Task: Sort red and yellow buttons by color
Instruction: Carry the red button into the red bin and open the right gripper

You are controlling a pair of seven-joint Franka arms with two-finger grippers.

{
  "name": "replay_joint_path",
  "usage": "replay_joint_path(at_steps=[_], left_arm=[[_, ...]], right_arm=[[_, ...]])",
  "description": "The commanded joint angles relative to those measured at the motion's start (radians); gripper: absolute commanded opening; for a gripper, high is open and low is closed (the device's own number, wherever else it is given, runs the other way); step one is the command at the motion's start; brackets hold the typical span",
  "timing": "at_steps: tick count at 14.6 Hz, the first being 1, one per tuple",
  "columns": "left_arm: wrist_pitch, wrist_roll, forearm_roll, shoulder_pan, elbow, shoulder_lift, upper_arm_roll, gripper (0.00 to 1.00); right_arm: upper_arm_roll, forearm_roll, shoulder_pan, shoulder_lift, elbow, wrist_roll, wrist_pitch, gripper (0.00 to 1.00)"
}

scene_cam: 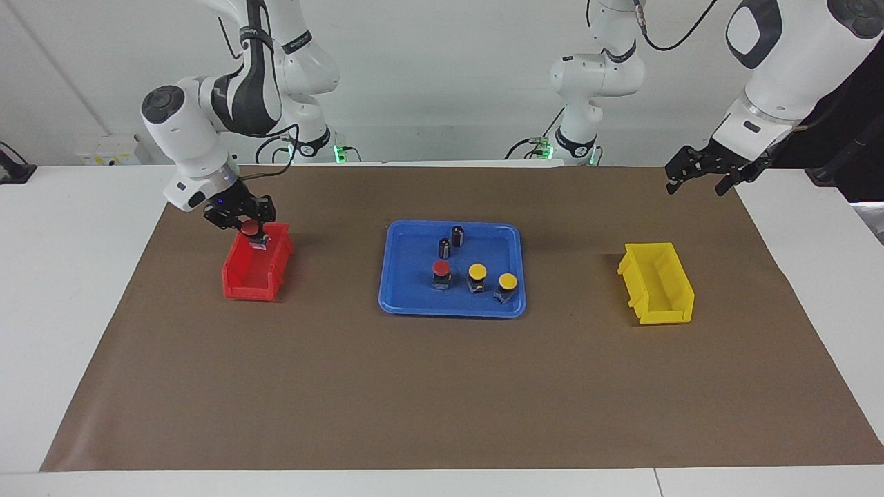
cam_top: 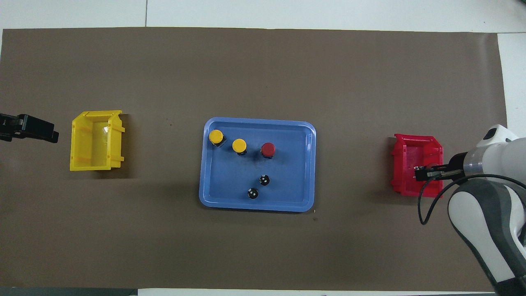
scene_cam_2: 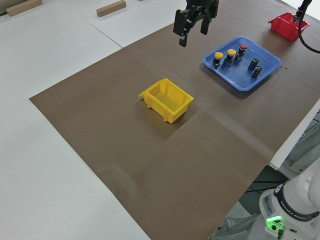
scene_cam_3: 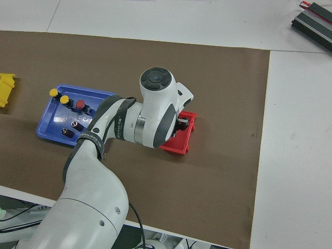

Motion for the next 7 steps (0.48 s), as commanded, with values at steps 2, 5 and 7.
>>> replay_joint_path(at_steps=[2,5,7], left_arm=[[-0.001,0.001,0.014,0.001,-0.015,-0.016,0.0,1.0],[0.0,0.001,0.014,0.001,-0.015,-0.016,0.0,1.0],[-0.001,0.001,0.014,0.001,-0.015,-0.016,0.0,1.0]], right_arm=[[0.011,0.022,-0.018,0.013,-0.078,-0.034,0.102,0.14],[0.011,0.021,-0.014,0.009,-0.132,-0.039,0.171,0.14],[0.011,0.021,-0.017,0.026,-0.137,-0.044,0.188,0.17]])
